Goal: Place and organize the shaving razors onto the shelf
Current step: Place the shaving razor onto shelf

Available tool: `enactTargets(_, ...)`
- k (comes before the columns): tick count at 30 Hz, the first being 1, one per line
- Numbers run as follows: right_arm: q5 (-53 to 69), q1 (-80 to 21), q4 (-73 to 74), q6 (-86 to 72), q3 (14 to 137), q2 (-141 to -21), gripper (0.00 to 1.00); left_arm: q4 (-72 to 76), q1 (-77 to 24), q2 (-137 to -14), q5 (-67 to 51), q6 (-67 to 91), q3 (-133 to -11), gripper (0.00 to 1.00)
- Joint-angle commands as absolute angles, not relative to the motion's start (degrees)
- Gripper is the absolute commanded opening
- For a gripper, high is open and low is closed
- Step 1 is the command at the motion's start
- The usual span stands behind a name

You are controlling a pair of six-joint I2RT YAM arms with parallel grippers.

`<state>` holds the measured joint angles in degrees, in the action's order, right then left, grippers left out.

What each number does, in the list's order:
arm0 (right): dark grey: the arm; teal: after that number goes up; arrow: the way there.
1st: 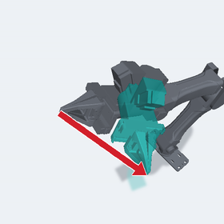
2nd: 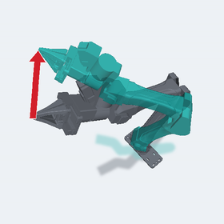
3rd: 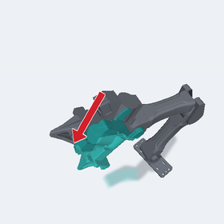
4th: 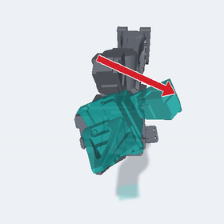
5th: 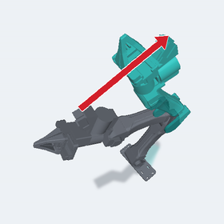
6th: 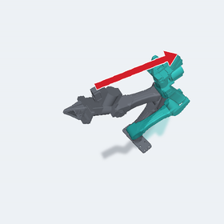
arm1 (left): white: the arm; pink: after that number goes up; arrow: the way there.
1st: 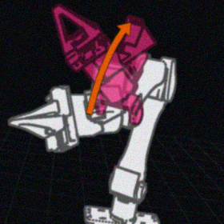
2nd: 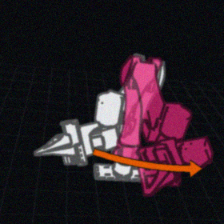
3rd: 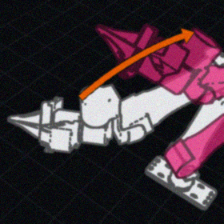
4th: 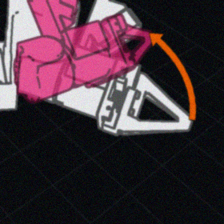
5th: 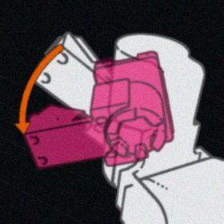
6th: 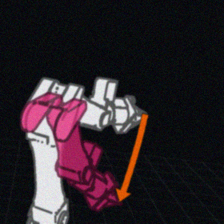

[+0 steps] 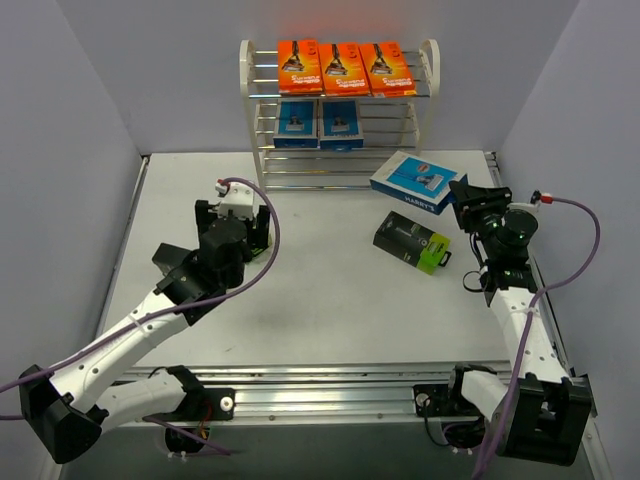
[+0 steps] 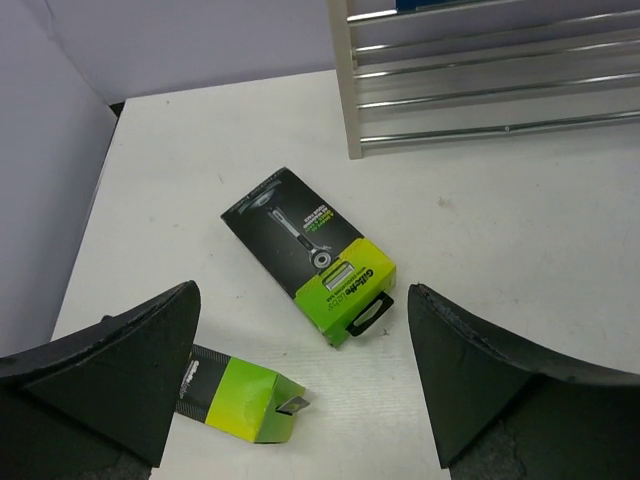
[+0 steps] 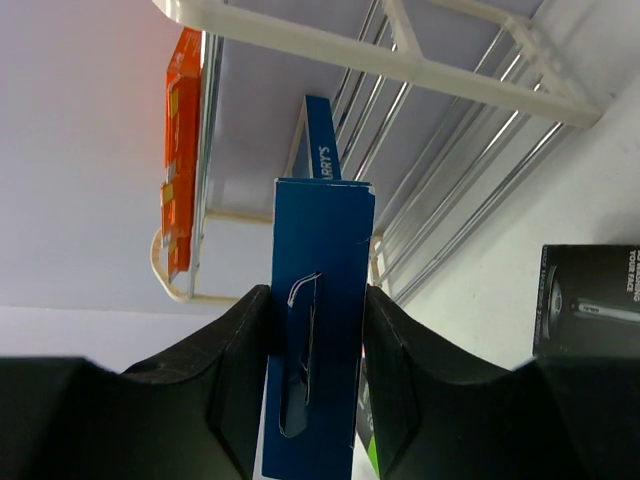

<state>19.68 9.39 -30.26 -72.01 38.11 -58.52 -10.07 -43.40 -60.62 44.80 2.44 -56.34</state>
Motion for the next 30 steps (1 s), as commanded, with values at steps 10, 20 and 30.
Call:
enactTargets(10,12.5,8.9,-43.6,-72.4,44.1,-65.0,0.00,-9.1,-43.6,-58.4,42.0,5.7,-53.1,0.95)
enactTargets(20,7.6,3.6,-50.5,-70.7,47.5,-71.9,0.00,-7.9,-43.7,-58.4,41.7,5.0,-52.4,0.96)
enactTargets(30,3.5,1.1,-54.8,-70.0,49.4,-75.1,0.00,-7.1,-43.7,-58.3,41.0,4.9,-52.0,0.96)
